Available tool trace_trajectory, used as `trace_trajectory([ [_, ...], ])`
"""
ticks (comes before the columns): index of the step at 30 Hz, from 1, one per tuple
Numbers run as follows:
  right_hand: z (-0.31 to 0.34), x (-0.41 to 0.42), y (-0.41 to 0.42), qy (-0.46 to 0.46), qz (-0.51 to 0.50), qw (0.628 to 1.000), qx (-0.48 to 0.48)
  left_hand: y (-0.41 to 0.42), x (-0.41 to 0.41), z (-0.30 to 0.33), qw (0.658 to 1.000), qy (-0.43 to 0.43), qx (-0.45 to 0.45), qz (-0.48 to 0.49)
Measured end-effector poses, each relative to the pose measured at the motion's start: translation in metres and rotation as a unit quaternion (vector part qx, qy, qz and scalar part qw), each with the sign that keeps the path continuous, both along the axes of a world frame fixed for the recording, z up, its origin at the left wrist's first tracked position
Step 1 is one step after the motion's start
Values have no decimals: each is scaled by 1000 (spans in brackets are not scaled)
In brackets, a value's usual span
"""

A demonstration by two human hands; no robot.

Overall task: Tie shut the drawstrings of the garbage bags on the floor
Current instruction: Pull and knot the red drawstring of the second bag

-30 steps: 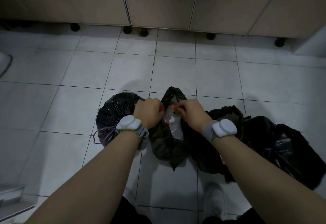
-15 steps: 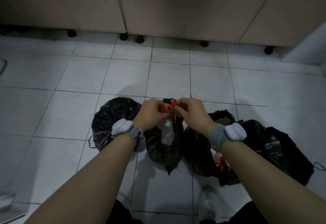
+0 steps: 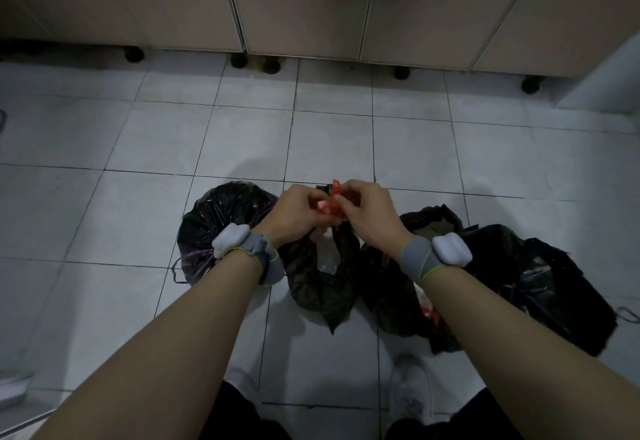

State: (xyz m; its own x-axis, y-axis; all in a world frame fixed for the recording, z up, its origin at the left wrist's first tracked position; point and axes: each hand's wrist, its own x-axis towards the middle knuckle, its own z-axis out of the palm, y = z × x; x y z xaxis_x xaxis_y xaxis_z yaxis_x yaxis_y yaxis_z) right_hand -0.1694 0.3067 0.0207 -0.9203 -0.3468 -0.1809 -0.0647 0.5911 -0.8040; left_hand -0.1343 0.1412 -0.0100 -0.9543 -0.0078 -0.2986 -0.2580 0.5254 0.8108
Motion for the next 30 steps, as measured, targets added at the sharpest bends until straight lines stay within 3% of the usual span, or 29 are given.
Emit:
trace_trajectory([
  [6, 1, -4, 1, -43, -18, 997, -58, -5, 1, -3, 999, 1, 30, 30],
  [13, -13, -6, 11, -61, -38, 997, -5, -6, 0, -6, 994, 7, 62, 85],
  [18, -17, -2, 13, -14, 39, 998, 51, -6, -1, -6, 992, -7, 88, 91],
  [22, -21, 2, 9, -5, 64, 997, 41, -6, -2, -5, 990, -10, 94, 101],
  [30, -32, -5, 10, -44, 8, 999, 19, -7, -3, 2, 979, -21, 136, 149],
])
